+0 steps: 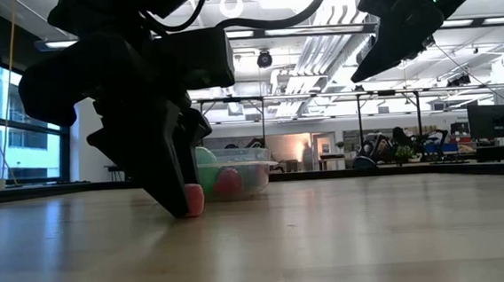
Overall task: Pick and placing Produce into tupperware
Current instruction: Put the peach into the transparent bin
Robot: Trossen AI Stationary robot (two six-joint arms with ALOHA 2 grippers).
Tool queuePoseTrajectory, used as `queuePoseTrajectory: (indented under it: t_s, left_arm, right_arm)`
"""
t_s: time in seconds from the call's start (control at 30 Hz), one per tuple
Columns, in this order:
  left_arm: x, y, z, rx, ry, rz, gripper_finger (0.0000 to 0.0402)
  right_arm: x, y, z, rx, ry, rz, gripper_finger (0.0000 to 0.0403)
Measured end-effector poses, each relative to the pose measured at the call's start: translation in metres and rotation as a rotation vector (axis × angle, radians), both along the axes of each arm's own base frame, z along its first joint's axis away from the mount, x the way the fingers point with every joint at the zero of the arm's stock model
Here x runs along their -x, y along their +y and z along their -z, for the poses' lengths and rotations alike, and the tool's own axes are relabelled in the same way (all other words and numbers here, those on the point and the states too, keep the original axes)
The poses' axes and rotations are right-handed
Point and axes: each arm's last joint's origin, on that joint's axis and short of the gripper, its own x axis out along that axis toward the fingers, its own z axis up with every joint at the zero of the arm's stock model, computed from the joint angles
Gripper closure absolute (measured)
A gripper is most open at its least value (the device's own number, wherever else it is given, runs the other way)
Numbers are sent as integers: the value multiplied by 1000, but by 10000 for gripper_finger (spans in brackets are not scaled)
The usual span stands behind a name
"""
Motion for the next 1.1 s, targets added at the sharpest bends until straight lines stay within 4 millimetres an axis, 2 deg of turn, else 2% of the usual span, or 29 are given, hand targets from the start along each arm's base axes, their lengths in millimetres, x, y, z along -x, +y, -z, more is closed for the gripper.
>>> queuePoseTrajectory:
  t_s: [0.33,0.67,1.1]
  left_arm:
    - [0,0,0,-6,0,-3,274]
    - [0,0,0,-16,1,-7,275]
    - [1,2,-29,-72,-16,-6,275]
  right_arm:
    - [0,0,0,0,0,0,324]
    - [0,0,0,0,0,0,324]
    - [0,0,0,0,1,0,324]
